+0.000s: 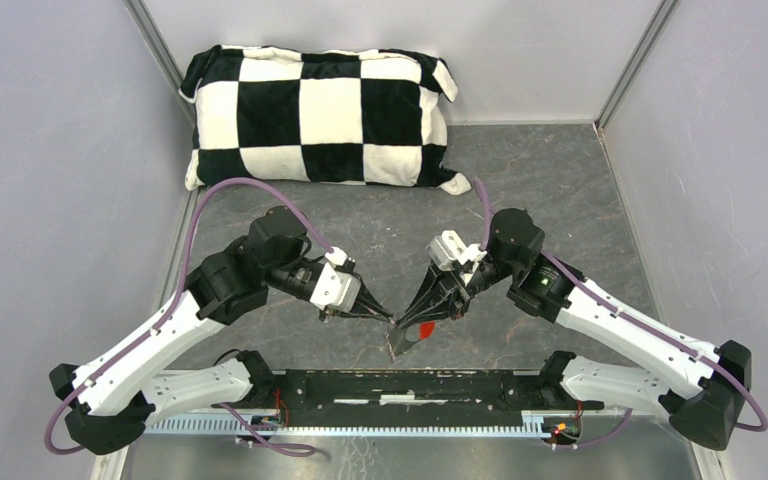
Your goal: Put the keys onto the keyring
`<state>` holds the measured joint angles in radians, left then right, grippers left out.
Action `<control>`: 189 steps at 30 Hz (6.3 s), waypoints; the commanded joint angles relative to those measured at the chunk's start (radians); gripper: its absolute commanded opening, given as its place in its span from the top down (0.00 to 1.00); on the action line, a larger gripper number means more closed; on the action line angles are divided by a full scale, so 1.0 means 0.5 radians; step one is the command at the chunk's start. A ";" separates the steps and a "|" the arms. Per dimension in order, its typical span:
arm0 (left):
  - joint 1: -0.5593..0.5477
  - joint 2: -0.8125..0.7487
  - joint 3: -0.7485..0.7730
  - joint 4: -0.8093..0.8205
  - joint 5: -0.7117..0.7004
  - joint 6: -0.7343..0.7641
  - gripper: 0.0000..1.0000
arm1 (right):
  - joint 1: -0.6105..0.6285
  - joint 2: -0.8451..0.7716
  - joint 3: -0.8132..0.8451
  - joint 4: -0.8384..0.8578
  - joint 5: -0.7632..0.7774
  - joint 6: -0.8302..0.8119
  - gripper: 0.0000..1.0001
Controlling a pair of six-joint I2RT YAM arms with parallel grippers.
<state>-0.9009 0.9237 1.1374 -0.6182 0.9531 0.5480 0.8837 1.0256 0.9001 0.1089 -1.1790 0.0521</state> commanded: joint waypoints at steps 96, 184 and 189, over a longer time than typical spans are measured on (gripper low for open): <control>-0.005 -0.363 -0.507 0.557 -0.680 0.041 0.98 | 0.089 -0.145 0.049 -0.215 1.022 -0.385 0.81; -0.005 -0.323 -0.501 0.434 -0.619 -0.014 0.98 | 0.112 -0.158 -0.319 0.414 0.849 0.037 0.99; -0.005 -0.336 -0.514 0.389 -0.689 0.039 0.98 | 0.109 -0.238 -0.273 0.277 0.986 -0.033 0.67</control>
<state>-0.9009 0.7616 0.8593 -0.4171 0.6285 0.5148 0.9360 0.9508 0.7212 0.2653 -0.7322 0.0643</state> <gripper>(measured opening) 0.041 0.250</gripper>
